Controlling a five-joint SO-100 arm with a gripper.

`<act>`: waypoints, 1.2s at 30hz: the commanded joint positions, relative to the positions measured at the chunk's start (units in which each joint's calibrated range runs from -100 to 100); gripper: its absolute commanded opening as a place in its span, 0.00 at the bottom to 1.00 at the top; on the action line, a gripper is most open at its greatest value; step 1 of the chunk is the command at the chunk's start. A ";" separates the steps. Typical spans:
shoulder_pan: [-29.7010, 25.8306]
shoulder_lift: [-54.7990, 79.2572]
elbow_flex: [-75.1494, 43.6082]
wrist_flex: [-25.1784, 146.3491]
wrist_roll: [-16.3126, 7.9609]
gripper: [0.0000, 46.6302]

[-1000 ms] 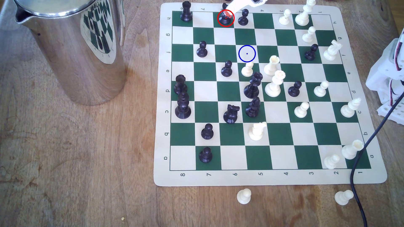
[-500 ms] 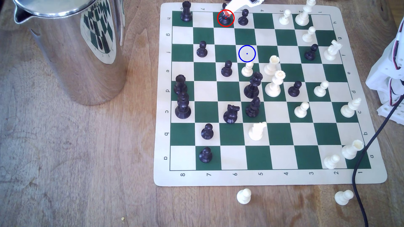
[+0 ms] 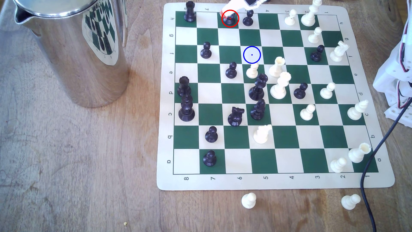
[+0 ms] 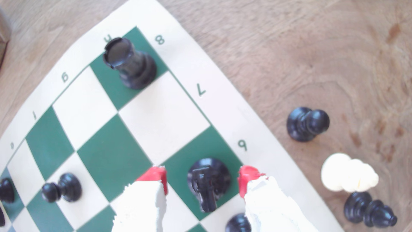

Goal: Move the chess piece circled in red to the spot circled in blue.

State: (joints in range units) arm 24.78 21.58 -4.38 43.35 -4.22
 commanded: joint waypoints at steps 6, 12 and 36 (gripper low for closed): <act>-0.57 -1.54 -4.77 -1.00 -0.15 0.19; -1.04 -1.37 -4.77 -1.09 -0.29 0.18; -1.51 -11.05 -8.49 6.61 -1.47 0.01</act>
State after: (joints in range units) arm 23.53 21.58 -7.46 47.41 -5.49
